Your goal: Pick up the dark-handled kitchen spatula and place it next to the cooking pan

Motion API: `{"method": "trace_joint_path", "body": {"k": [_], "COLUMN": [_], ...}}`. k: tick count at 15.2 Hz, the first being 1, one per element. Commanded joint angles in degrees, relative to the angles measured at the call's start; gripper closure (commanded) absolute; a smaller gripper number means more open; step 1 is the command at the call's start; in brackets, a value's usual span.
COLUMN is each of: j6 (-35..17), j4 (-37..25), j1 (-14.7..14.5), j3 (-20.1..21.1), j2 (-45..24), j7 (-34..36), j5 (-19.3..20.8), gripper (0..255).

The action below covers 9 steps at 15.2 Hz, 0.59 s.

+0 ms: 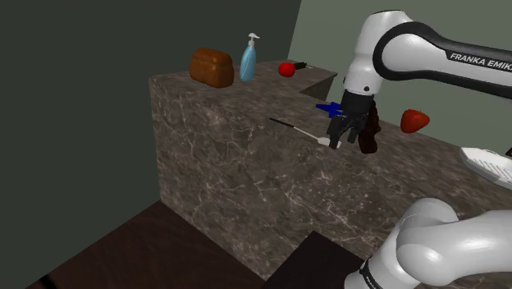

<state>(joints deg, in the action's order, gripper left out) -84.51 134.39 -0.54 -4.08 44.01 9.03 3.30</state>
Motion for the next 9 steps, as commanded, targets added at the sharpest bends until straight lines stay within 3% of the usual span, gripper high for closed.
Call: {"method": "trace_joint_path", "body": {"k": [1,9], "j6": [0.0,-11.5], "j4": [0.0,-6.7], "j1": [0.0,-3.2], "j3": [0.0,-7.8], "j2": [0.0,-12.3], "j7": [0.0,-16.9], "j5": [0.0,3.1], "gripper": [0,0]}}
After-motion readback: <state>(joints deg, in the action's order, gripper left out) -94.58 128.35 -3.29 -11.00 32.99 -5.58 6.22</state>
